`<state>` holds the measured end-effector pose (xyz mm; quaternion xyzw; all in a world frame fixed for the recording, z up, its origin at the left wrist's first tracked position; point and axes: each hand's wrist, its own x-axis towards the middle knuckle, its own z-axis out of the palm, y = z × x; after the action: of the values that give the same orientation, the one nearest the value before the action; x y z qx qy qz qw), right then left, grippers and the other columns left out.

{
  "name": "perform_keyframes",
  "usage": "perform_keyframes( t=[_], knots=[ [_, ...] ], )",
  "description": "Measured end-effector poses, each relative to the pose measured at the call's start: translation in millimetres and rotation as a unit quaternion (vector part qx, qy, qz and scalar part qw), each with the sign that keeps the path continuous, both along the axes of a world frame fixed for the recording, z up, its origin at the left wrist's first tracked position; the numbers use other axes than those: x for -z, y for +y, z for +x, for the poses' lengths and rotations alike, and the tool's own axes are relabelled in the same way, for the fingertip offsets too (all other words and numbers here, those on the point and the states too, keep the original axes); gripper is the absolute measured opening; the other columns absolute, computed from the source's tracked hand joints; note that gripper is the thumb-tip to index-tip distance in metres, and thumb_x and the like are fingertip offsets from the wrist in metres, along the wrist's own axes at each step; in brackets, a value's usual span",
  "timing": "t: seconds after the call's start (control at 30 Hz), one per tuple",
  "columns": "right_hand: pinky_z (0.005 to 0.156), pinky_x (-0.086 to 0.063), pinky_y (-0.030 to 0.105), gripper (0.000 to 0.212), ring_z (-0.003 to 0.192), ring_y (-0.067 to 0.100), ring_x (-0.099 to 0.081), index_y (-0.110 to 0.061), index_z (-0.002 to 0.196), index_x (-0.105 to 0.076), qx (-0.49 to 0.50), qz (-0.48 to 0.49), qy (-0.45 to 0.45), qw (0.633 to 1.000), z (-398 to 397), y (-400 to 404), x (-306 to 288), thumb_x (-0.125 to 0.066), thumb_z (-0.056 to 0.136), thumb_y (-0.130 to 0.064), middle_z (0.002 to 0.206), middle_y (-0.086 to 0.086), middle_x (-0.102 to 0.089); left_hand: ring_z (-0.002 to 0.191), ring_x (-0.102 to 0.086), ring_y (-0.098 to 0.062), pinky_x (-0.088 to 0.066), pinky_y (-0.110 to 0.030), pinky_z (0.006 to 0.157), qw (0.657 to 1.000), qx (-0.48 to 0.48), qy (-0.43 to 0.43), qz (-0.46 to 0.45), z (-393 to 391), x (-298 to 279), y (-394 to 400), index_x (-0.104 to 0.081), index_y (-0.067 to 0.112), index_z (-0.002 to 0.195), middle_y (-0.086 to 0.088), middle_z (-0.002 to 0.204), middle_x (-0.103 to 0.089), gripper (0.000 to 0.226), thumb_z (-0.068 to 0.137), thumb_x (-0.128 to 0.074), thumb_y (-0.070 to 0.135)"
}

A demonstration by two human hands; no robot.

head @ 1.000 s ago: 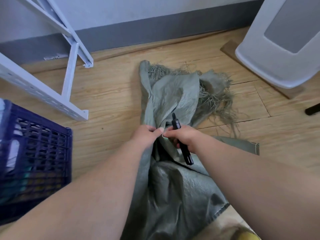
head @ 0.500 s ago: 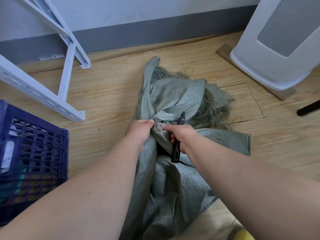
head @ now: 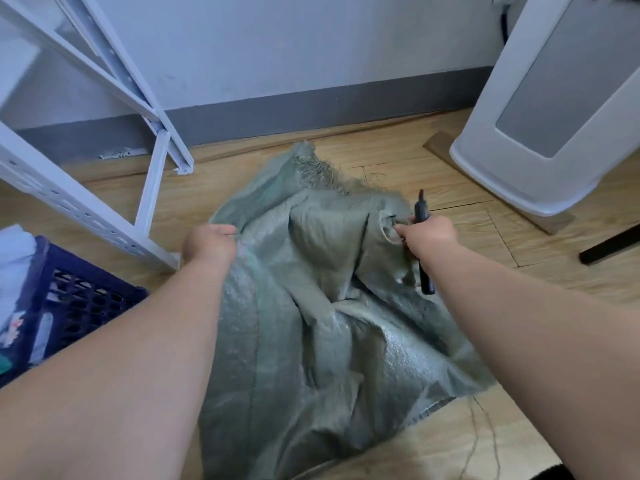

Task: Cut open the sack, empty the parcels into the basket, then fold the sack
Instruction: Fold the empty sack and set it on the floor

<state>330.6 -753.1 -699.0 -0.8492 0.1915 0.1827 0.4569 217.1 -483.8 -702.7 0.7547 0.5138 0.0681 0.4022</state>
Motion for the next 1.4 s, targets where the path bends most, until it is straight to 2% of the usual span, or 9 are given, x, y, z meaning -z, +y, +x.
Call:
perform_keyframes(
  t=[0.17,0.37,0.63,0.73,0.83,1.07,1.23,1.33,1.4],
  knots=[
    [0.071,-0.039,0.030,0.033,0.103,0.031,-0.060,-0.007,0.121,-0.055,0.066,-0.068,-0.046,0.994,28.3,-29.8,-32.6,-0.062,0.091,-0.021,0.110,0.011,-0.062,0.109,-0.059,-0.036,-0.046,-0.030,0.092,0.998,-0.035,0.002,0.050,-0.2,-28.0,37.5,-0.071,0.012,0.114,-0.013,0.123,-0.064,0.035,0.091,-0.046,0.000],
    [0.069,-0.038,0.028,0.021,0.073,0.023,-0.049,-0.013,0.112,-0.063,0.040,-0.069,-0.092,0.993,40.3,-20.8,-67.8,-0.059,0.091,-0.016,0.090,0.006,-0.056,0.106,-0.059,-0.038,-0.045,-0.033,0.077,0.989,0.071,0.082,0.103,21.5,-61.3,23.9,-0.063,0.020,0.124,-0.017,0.124,-0.059,0.047,0.092,-0.041,-0.007],
    [0.073,-0.041,0.028,0.020,0.084,0.030,-0.057,-0.014,0.106,-0.066,0.045,-0.041,-0.172,0.983,69.7,-22.4,-116.6,-0.059,0.092,-0.025,0.096,0.010,-0.066,0.112,-0.057,-0.033,-0.051,-0.037,0.085,0.919,0.199,0.170,0.293,37.5,-109.8,56.5,-0.059,0.019,0.126,-0.012,0.124,-0.057,0.040,0.087,-0.060,0.011],
    [0.077,-0.043,0.030,0.020,0.093,0.032,-0.060,-0.015,0.105,-0.067,0.054,-0.040,-0.191,0.979,82.6,-21.7,-133.8,-0.059,0.091,-0.026,0.098,0.011,-0.067,0.110,-0.059,-0.035,-0.046,-0.035,0.078,0.925,0.163,0.160,0.303,41.1,-124.7,73.9,-0.063,0.020,0.119,-0.011,0.119,-0.061,0.032,0.090,-0.055,0.011],
    [0.082,-0.046,0.034,0.021,0.099,0.034,-0.061,-0.015,0.106,-0.067,0.082,-0.047,-0.204,0.974,97.8,-30.3,-148.7,-0.057,0.091,-0.025,0.104,0.012,-0.068,0.111,-0.059,-0.033,-0.049,-0.039,0.083,0.922,0.102,0.178,0.328,37.9,-142.7,85.7,-0.069,0.014,0.111,-0.012,0.117,-0.063,0.030,0.089,-0.050,0.007],
    [0.074,-0.048,0.031,0.017,0.083,0.028,-0.061,-0.018,0.102,-0.069,0.072,-0.024,-0.172,0.982,116.6,-35.1,-162.9,-0.061,0.087,-0.022,0.095,0.008,-0.067,0.119,-0.052,-0.040,-0.048,-0.047,0.094,0.953,-0.027,0.177,0.244,35.3,-162.6,100.3,-0.061,-0.004,0.120,-0.022,0.127,-0.055,0.035,0.087,-0.056,0.005],
    [0.062,-0.053,0.031,0.018,0.080,0.030,-0.067,-0.016,0.097,-0.069,0.072,-0.048,-0.159,0.983,117.2,-30.4,-153.4,-0.058,0.082,-0.016,0.091,0.011,-0.071,0.126,-0.038,-0.037,-0.044,-0.048,0.097,0.952,-0.050,0.155,0.258,27.8,-163.4,88.5,-0.052,-0.005,0.127,-0.017,0.137,-0.036,0.044,0.087,-0.058,0.009],
    [0.047,-0.040,0.028,0.015,0.063,0.026,-0.057,-0.008,0.099,-0.056,0.122,-0.079,-0.148,0.978,119.3,-50.8,-151.0,-0.057,0.085,-0.007,0.082,0.013,-0.063,0.119,-0.050,-0.040,-0.045,-0.047,0.093,0.968,-0.078,0.137,0.197,19.4,-165.0,102.9,-0.047,-0.008,0.131,-0.020,0.138,-0.039,0.045,0.091,-0.055,0.012],
    [0.059,-0.053,0.035,0.011,0.066,0.028,-0.061,-0.006,0.099,-0.052,0.135,-0.039,-0.141,0.980,120.8,-52.5,-147.5,-0.054,0.089,-0.009,0.080,0.012,-0.061,0.118,-0.055,-0.036,-0.049,-0.041,0.091,0.989,-0.093,0.075,0.091,21.6,-161.6,106.6,-0.046,-0.006,0.133,-0.020,0.136,-0.049,0.043,0.094,-0.051,0.011]
  ],
)
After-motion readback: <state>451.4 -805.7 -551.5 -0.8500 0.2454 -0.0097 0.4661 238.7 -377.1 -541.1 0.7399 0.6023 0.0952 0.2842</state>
